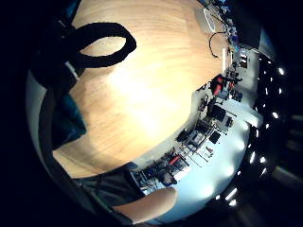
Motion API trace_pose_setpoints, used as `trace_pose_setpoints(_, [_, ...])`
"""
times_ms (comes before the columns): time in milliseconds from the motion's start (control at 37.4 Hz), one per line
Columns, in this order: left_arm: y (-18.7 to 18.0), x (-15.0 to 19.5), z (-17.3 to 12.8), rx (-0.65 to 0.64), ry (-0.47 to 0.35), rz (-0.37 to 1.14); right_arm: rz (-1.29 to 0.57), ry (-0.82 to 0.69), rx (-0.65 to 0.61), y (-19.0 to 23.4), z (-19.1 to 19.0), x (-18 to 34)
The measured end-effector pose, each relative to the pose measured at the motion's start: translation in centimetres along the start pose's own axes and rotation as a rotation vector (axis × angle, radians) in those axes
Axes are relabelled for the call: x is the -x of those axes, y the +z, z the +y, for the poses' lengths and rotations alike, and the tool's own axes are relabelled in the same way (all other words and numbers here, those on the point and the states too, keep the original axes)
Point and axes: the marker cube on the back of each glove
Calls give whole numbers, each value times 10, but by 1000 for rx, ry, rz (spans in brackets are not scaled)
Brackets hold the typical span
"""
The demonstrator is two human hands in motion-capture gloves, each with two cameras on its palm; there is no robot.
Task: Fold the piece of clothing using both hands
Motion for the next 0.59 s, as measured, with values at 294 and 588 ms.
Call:
trace_pose_setpoints(294, [14, 1, -2, 32, -26, 45, -113, -41, -89, -2, 7, 10])
trace_pose_setpoints(588, [2, -1, 4, 55, 15, 96, -264, -85, -183, -10, -13, 7])
